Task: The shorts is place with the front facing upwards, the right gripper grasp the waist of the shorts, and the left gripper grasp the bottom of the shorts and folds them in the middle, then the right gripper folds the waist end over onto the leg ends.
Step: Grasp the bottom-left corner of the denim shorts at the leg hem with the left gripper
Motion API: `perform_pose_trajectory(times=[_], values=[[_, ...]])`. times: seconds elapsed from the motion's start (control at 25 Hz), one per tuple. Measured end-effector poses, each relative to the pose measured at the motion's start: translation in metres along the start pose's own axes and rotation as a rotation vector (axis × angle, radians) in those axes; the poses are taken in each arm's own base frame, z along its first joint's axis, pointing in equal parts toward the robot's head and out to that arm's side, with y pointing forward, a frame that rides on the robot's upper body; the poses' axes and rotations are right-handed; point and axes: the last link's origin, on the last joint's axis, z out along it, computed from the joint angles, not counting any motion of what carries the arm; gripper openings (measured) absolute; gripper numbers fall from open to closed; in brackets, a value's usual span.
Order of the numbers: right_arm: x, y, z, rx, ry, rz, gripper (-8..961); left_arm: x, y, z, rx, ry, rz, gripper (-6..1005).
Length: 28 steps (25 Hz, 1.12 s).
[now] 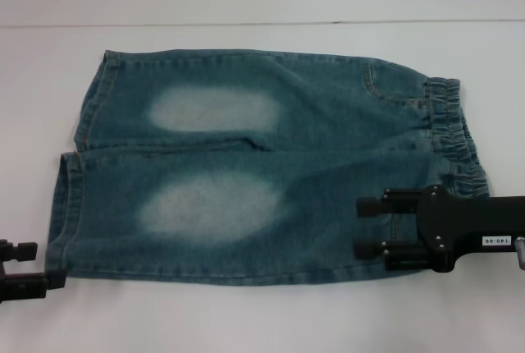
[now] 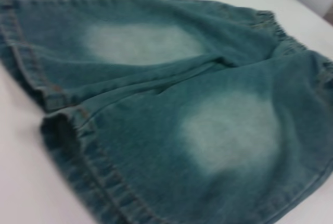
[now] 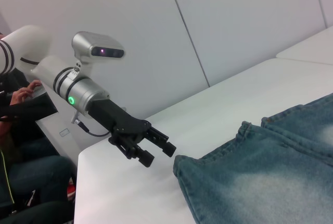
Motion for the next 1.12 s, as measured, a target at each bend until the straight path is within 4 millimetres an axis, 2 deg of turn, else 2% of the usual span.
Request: perform_pose_trajectory(times=[0.44, 0.96, 1.04, 1.12], values=[[0.000, 0.000, 0.001, -0.003, -0.001, 0.006, 748, -0.006, -0.007, 0.011, 0.067, -0.030, -0.006, 821], [0.000, 0.000, 0.002, 0.003, -0.003, 0.007, 748, -0.004, -0.003, 0.023, 0.073, -0.019, 0.017, 812], [0.000, 0.000, 0.003, 0.002, -0.003, 0.007, 748, -0.004, -0.003, 0.025, 0.077, -0.018, 0.023, 591], [0.000, 0.000, 0.003, 0.002, -0.003, 0.007, 748, -0.004, -0.003, 0.027, 0.077, -0.018, 0.026, 512]])
